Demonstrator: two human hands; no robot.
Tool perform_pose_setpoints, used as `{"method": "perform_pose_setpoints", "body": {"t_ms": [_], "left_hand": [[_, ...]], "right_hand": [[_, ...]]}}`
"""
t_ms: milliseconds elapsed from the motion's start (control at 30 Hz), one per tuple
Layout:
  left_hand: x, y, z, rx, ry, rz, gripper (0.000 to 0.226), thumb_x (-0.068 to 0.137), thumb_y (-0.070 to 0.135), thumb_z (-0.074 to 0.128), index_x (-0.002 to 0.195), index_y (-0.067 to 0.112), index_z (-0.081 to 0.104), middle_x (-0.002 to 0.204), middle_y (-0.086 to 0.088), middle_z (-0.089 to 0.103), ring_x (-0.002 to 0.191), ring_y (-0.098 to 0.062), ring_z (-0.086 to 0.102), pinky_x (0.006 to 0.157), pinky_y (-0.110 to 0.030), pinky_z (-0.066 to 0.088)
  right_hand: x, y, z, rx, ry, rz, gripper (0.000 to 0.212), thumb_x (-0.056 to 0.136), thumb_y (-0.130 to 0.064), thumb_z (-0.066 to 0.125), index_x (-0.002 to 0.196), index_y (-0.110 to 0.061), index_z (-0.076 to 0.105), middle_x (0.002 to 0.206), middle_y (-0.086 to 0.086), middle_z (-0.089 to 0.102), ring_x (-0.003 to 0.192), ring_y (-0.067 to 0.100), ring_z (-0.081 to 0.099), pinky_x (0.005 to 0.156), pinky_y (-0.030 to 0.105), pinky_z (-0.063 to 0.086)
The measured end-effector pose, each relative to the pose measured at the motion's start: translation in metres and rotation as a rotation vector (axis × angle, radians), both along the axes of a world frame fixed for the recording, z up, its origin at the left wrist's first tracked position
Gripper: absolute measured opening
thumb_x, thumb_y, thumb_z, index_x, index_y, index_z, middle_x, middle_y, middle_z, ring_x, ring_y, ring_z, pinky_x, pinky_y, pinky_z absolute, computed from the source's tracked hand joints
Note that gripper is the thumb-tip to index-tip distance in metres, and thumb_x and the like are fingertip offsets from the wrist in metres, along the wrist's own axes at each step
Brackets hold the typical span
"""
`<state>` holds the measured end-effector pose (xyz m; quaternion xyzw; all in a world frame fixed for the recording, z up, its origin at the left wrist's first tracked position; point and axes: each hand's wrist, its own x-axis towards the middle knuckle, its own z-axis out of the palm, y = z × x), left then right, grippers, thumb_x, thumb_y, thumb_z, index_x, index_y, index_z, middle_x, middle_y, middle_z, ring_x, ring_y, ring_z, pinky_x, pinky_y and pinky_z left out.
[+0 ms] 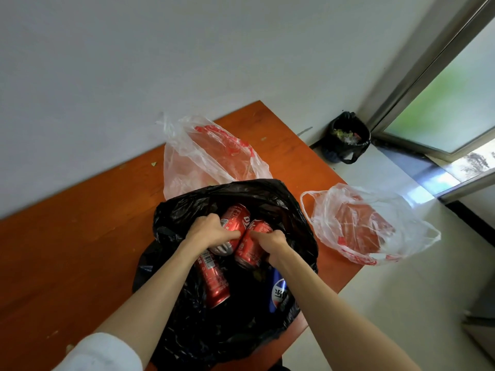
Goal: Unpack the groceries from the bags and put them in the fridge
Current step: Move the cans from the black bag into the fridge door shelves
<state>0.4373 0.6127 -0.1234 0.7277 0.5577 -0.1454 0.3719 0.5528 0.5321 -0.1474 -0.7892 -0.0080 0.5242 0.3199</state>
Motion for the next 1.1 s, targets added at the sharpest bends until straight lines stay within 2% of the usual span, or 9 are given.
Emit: {"method": "perform_pose_setpoints", "body": {"t_ms": [100,267,333,467,667,733,867,967,1100], "left_hand": [[-0.007,0.004,0.013,-0.021,-0.037,0.034,0.042,0.075,0.05,0.065,0.079,0.01,0.054,0.072,-0.001,0.055,0.066,-0.017,0.054,0.057,-0.028,0.04],[-0.027,0.011,0.035,-0.232,-0.3,0.207,0.04,0.074,0.045,0.07,0.088,0.009,0.065,0.088,-0.008,0.07,0.081,-0.022,0.067,0.075,-0.034,0.052],[-0.034,0.01,0.045,-0.328,-0.427,0.264,0.039,0.076,0.042,0.069,0.093,0.008,0.065,0.09,-0.011,0.071,0.083,-0.023,0.067,0.079,-0.033,0.053],[-0.05,-0.006,0.058,-0.502,-0.608,0.329,0.062,0.063,0.047,0.073,0.106,0.004,0.061,0.095,-0.014,0.072,0.09,-0.024,0.067,0.082,-0.031,0.051],[-0.06,-0.054,0.069,-0.617,-0.689,0.403,0.078,0.039,0.047,0.079,0.101,0.004,0.061,0.09,-0.016,0.073,0.081,-0.021,0.069,0.083,-0.034,0.052],[-0.059,-0.076,0.073,-0.638,-0.691,0.432,0.072,0.048,0.044,0.081,0.103,0.003,0.059,0.087,-0.015,0.073,0.082,-0.023,0.069,0.082,-0.035,0.052],[-0.052,-0.129,0.082,-0.665,-0.73,0.545,0.056,0.064,0.039,0.064,0.104,0.002,0.056,0.085,-0.016,0.072,0.08,-0.025,0.069,0.076,-0.034,0.054],[-0.04,-0.178,0.095,-0.664,-0.777,0.555,0.06,0.064,0.037,0.064,0.11,-0.001,0.053,0.1,-0.022,0.066,0.092,-0.029,0.063,0.084,-0.037,0.05],[-0.009,-0.247,0.117,-0.688,-0.855,0.459,0.051,0.067,0.034,0.061,0.106,0.003,0.053,0.103,-0.02,0.063,0.096,-0.029,0.061,0.086,-0.038,0.048]], "right_hand": [[-0.005,-0.007,0.004,0.056,-0.013,-0.013,0.026,0.077,-0.026,0.074,0.086,-0.006,0.058,0.095,0.013,0.066,0.089,0.029,0.065,0.085,0.044,0.054],[-0.016,-0.026,0.025,0.247,0.126,-0.069,0.024,0.081,-0.022,0.069,0.098,-0.006,0.061,0.091,0.006,0.066,0.081,0.017,0.063,0.068,0.029,0.052],[-0.018,-0.035,0.03,0.304,0.217,-0.101,0.037,0.08,-0.023,0.07,0.11,-0.004,0.056,0.102,0.011,0.066,0.091,0.02,0.064,0.074,0.034,0.054],[-0.017,-0.057,0.038,0.35,0.362,-0.18,0.061,0.076,-0.027,0.073,0.125,-0.009,0.042,0.117,0.014,0.058,0.103,0.027,0.061,0.076,0.043,0.055],[-0.007,-0.101,0.058,0.382,0.682,-0.265,0.054,0.076,-0.035,0.063,0.117,-0.003,0.051,0.091,0.018,0.066,0.076,0.03,0.066,0.074,0.041,0.054],[-0.002,-0.124,0.065,0.385,0.722,-0.227,0.063,0.072,-0.038,0.065,0.121,-0.002,0.051,0.091,0.019,0.066,0.075,0.03,0.066,0.073,0.041,0.055],[0.007,-0.178,0.076,0.425,0.727,-0.177,0.077,0.062,-0.033,0.069,0.129,-0.002,0.046,0.097,0.019,0.065,0.079,0.029,0.067,0.069,0.038,0.057],[0.016,-0.227,0.086,0.513,0.676,-0.206,0.081,0.06,-0.032,0.07,0.131,-0.005,0.043,0.1,0.019,0.065,0.079,0.03,0.068,0.07,0.039,0.057],[0.038,-0.305,0.115,0.665,0.584,-0.244,0.06,0.071,-0.033,0.065,0.122,-0.005,0.05,0.082,0.015,0.07,0.066,0.025,0.069,0.059,0.033,0.057]]}}
